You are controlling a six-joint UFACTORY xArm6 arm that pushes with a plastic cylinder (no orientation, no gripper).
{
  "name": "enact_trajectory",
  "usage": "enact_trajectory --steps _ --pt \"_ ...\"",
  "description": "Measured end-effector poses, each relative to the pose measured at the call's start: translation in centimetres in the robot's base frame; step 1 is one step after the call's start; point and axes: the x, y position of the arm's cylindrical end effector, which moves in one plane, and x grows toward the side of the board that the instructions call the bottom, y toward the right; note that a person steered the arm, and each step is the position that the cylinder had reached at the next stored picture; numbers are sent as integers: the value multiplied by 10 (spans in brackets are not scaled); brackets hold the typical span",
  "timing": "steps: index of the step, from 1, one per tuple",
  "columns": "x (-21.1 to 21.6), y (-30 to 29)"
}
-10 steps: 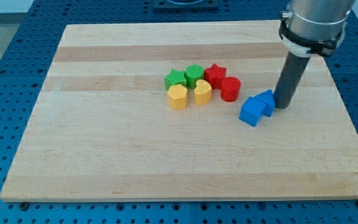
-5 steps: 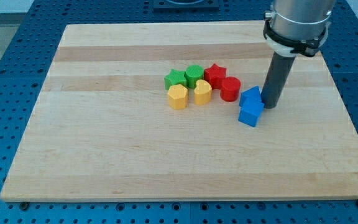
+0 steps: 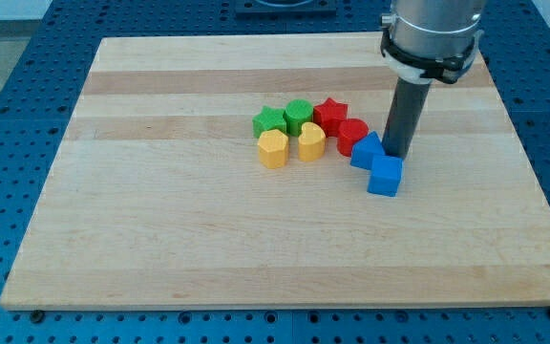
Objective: Separate blue triangle from blue cube
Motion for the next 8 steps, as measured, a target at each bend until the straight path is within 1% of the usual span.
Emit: enact_trajectory --steps 3,6,8 --pt "20 -11" --pt "23 -13" --pt "23 -30"
